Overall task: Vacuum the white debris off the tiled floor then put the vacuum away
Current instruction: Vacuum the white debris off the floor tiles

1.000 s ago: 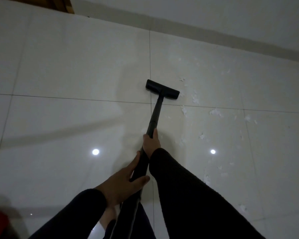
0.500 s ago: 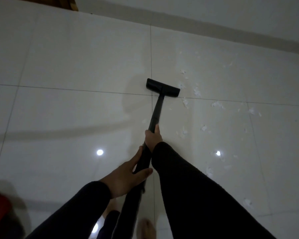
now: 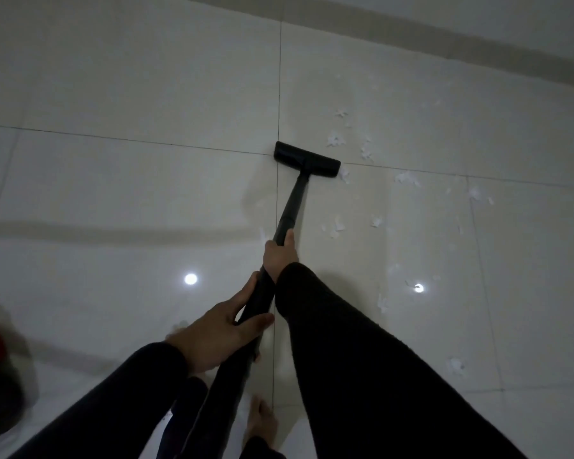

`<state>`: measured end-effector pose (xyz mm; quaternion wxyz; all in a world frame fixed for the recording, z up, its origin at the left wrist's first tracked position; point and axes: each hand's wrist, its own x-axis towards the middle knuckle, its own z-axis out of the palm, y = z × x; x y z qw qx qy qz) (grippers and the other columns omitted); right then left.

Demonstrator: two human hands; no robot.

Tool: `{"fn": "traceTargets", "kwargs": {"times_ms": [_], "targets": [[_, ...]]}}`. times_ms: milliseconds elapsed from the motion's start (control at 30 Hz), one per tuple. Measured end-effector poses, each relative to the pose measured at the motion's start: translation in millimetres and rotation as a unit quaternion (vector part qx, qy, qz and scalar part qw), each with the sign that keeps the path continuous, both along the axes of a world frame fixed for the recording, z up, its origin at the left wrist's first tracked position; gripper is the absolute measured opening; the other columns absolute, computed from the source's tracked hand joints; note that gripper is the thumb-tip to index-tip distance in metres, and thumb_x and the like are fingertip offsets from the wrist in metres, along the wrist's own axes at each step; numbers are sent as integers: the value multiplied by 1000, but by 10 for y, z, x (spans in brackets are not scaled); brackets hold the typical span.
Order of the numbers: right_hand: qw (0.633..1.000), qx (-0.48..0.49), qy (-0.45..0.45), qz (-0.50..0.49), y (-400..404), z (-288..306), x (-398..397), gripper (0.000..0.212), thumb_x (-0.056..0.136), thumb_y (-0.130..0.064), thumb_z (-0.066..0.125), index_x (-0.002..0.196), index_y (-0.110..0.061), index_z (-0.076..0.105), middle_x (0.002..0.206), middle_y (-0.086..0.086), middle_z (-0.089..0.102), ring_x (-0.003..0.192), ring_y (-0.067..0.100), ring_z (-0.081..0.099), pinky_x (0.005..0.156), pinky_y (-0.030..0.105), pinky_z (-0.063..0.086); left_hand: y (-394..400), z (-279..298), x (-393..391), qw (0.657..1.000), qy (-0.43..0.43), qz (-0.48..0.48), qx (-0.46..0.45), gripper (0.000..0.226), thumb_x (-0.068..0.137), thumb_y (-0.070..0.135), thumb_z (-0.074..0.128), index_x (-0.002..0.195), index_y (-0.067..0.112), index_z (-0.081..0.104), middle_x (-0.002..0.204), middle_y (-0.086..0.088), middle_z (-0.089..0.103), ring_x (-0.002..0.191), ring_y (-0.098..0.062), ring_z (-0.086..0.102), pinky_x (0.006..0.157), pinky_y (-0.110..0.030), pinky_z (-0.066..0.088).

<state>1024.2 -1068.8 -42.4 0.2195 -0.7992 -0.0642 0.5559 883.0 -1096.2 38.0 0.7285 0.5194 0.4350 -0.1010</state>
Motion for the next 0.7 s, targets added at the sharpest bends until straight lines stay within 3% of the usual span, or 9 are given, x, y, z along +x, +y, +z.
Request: {"fn": "traceTargets", "kwargs": {"times_ms": [133, 267, 333, 500, 567, 700], "targets": [[1000, -7, 5, -18, -226, 68, -50, 65, 101, -24, 34, 153, -37, -5, 98, 8, 52, 73, 19, 52, 77, 34, 46, -191, 81, -23, 1000, 15, 1, -5, 70, 93, 34, 51, 144, 49, 7, 62, 5, 69, 61, -8, 68, 56, -15, 50], [1000, 2, 4, -24, -425, 65, -109, 64, 100, -23, 34, 152, -36, -1, 110, 8, 54, 93, 28, 57, 90, 38, 46, -383, 65, -70, 1000, 21, -2, -6, 70, 92, 35, 52, 145, 49, 8, 65, 3, 69, 67, -12, 69, 59, -16, 51], [1000, 2, 5, -24, -504, 66, -142, 64, 101, -24, 34, 152, -36, -2, 99, 7, 55, 84, 24, 57, 85, 37, 46, -467, 38, -108, 1000, 16, 3, -4, 70, 92, 35, 53, 145, 49, 9, 65, 2, 68, 69, -15, 69, 62, -18, 51], [1000, -1, 10, -10, -650, 94, -307, 65, 101, -22, 34, 152, -36, -3, 125, 6, 51, 76, 19, 53, 75, 32, 43, -698, 16, -263, 1000, 16, 15, 10, 69, 91, 39, 52, 142, 55, 9, 74, 5, 67, 76, -16, 70, 71, -23, 53], [1000, -3, 16, -6, -721, 108, -394, 64, 102, -22, 35, 152, -36, -3, 121, 5, 49, 71, 16, 50, 73, 31, 42, -788, 50, -346, 1000, 14, 17, 18, 69, 91, 39, 52, 142, 55, 8, 77, 9, 64, 76, -14, 70, 72, -23, 53], [1000, -10, 25, 6, -846, 201, -573, 64, 103, -22, 34, 153, -35, -3, 127, 13, 53, 69, 15, 48, 71, 29, 40, -933, 130, -525, 999, 21, 30, 22, 68, 92, 37, 51, 141, 55, 7, 72, 10, 64, 69, -9, 69, 64, -16, 50]]}}
